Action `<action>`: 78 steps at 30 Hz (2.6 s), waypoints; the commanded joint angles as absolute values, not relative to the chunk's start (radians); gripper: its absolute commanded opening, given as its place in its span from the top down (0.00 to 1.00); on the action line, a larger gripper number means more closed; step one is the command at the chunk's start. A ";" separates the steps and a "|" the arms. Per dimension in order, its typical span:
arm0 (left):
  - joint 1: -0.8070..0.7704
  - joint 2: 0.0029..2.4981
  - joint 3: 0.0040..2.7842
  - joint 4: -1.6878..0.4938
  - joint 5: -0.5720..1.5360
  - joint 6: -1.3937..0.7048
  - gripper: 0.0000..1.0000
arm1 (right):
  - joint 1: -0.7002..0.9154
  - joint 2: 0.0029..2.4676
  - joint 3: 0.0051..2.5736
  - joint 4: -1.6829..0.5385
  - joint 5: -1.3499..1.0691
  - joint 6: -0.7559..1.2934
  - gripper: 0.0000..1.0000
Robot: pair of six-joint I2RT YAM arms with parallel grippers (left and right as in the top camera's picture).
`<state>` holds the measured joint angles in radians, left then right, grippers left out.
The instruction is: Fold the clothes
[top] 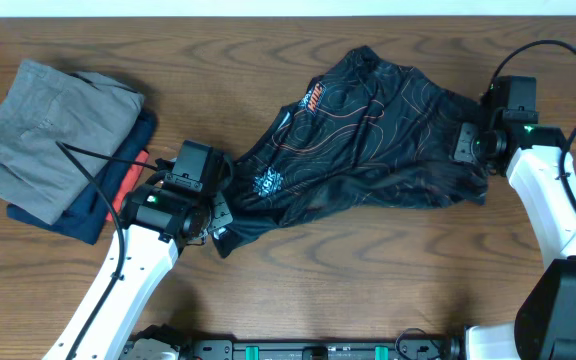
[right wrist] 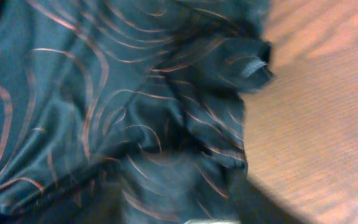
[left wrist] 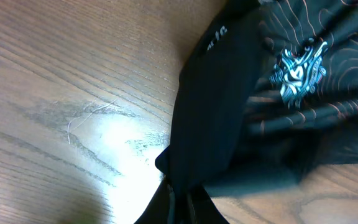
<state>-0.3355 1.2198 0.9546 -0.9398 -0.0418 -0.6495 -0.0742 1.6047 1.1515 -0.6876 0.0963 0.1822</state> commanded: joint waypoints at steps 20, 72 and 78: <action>-0.331 1.221 0.953 -0.944 -0.072 -0.636 0.94 | -0.026 1.610 0.893 -0.498 -0.060 0.120 0.42; -0.331 1.221 0.953 -0.945 -0.060 -0.636 0.93 | -0.019 1.702 0.787 -0.252 -0.161 -0.014 0.42; -0.331 1.221 0.953 -0.948 -0.060 -0.636 0.93 | -0.019 1.702 0.787 -0.281 -0.124 -0.016 0.42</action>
<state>-0.3355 1.2201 0.9546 -0.9405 -0.0525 -0.6495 -0.0273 1.6894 0.7975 -0.2535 -0.1287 0.0021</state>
